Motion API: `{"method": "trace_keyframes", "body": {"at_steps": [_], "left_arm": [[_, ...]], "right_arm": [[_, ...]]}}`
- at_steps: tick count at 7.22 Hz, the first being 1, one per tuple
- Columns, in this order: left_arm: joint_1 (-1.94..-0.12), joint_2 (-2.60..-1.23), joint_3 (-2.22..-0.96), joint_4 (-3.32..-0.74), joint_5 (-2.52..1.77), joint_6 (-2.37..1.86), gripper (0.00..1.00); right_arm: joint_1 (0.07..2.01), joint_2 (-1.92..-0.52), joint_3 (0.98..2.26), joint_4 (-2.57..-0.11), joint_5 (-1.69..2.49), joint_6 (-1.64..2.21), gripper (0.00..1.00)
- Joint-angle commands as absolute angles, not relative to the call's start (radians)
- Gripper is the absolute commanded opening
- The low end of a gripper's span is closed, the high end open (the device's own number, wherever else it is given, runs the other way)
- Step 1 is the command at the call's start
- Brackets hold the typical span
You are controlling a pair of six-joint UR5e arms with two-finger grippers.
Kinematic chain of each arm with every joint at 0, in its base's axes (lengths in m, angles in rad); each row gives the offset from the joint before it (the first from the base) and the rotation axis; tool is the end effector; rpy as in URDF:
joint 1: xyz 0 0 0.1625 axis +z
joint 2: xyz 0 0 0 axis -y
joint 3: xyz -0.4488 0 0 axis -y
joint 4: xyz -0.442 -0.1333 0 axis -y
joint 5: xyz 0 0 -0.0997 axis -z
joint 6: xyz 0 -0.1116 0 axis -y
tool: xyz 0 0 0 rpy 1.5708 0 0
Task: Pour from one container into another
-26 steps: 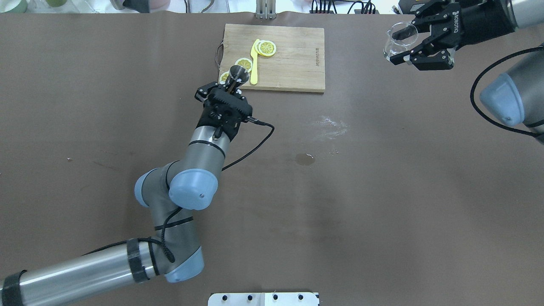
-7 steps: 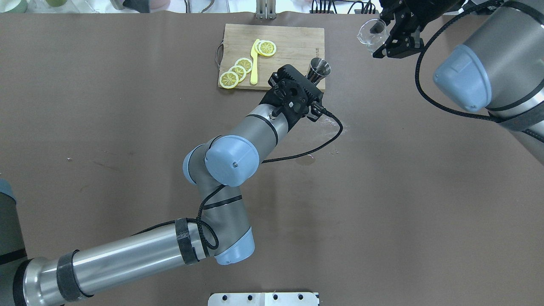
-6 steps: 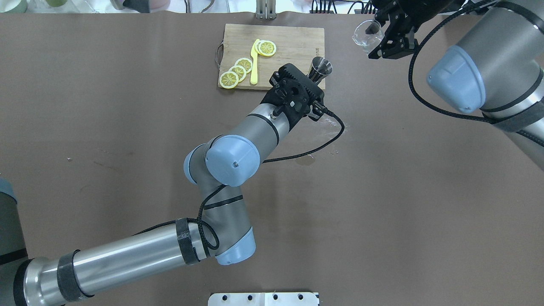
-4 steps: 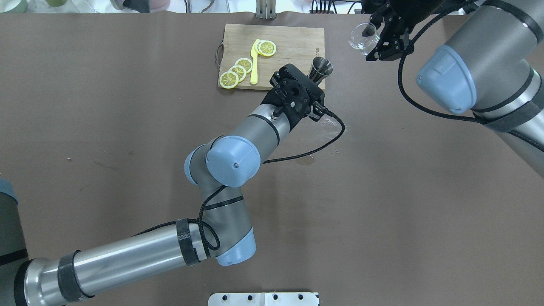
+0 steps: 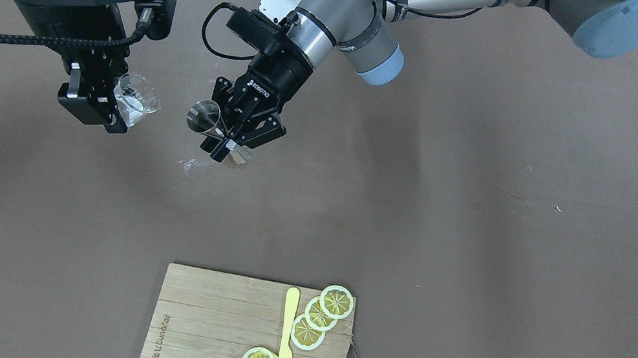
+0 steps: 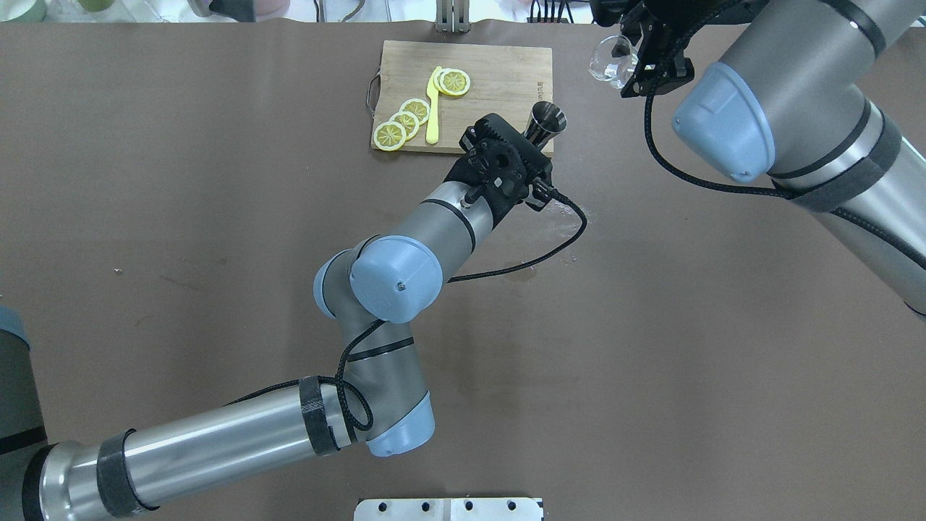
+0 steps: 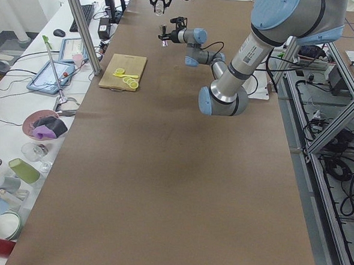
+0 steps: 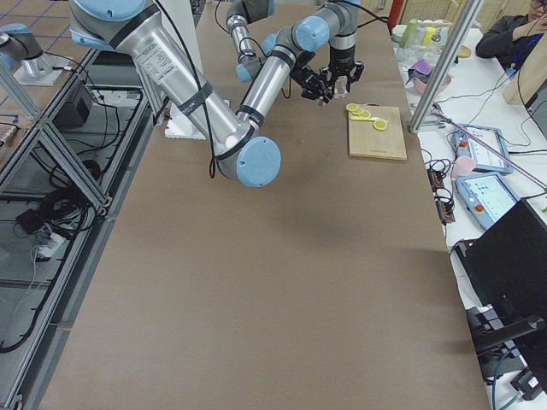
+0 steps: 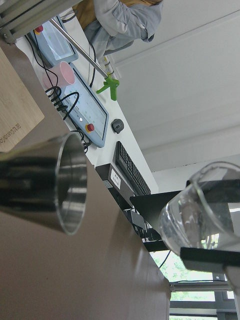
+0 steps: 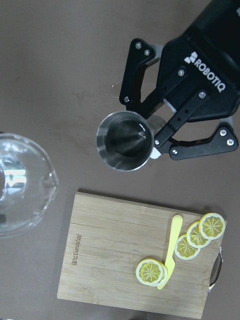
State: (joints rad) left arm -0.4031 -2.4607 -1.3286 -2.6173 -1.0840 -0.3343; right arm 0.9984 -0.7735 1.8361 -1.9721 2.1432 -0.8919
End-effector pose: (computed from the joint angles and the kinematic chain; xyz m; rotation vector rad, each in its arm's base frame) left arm 0.6510 -0.4793 0.0672 1.4490 0.8587 0.2148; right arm -0.3030 -0.6047 0.1027 0.8068 -0.4935 -1.5555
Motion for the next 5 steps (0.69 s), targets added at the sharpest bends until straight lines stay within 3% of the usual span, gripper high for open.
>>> {"method": "trace_keyframes", "body": {"at_steps": [1, 5], "left_arm": [[-0.403, -2.459, -1.328, -2.617, -1.083, -0.334, 0.0], [-0.403, -2.457, -1.328, -2.618, -1.081, -0.334, 0.0]], "right_arm": [[0.991, -0.723, 1.795, -2.025, 2.122, -0.94, 0.0], [0.959, -0.634, 1.714, -2.077, 2.074, -0.965, 0.0]]}}
